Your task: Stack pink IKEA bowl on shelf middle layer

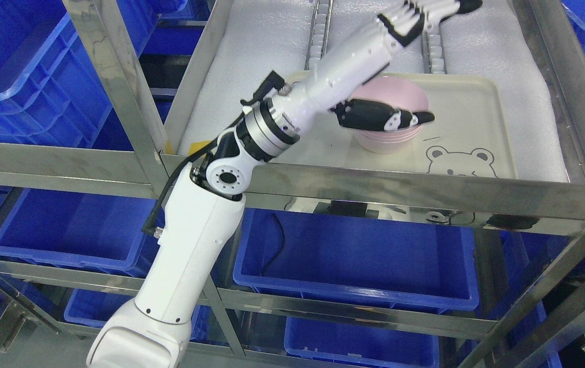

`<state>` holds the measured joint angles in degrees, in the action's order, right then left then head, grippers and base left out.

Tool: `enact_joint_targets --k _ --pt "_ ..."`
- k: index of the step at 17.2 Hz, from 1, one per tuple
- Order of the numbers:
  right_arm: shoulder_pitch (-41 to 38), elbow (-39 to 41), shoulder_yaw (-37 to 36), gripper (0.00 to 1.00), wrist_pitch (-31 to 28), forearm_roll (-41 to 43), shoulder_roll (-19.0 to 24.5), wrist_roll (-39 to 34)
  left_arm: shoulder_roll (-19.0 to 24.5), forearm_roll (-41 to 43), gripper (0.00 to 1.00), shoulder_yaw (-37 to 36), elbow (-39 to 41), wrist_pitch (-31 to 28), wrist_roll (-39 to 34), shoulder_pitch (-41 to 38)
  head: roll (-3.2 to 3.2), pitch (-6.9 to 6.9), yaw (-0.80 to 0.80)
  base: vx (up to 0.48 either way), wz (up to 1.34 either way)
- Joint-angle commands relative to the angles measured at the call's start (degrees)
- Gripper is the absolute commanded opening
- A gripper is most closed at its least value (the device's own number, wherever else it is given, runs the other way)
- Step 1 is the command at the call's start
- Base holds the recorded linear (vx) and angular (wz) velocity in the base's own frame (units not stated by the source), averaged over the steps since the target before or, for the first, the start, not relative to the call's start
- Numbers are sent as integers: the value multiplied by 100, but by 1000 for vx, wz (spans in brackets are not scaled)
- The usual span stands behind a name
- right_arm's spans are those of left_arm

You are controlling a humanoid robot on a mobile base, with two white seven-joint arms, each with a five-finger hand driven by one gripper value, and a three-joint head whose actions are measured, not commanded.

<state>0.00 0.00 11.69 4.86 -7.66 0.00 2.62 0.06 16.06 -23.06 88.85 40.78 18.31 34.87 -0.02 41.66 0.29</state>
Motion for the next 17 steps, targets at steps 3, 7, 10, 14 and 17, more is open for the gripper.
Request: enact_joint_targets --k 3,7,10,14,17 --pt "-88 100 0 100 -3 1 -100 2 94 -42 97 -515 361 422 -258 -903 0 0 0 0 0" --pt "-88 100 0 100 -3 1 -100 2 94 -42 97 -638 361 422 -258 -1008 0 0 0 0 0" --pt "-88 100 0 100 -3 1 -100 2 94 -42 97 -630 361 422 -293 -1017 0 0 0 0 0" --pt "-88 100 0 100 -3 1 -100 2 94 -602 97 -533 361 110 -1081 -1035 0 0 0 0 0" --pt "-88 100 8 100 -3 1 -100 2 94 -956 97 -507 361 -536 -2138 -1026 0 0 0 0 0"
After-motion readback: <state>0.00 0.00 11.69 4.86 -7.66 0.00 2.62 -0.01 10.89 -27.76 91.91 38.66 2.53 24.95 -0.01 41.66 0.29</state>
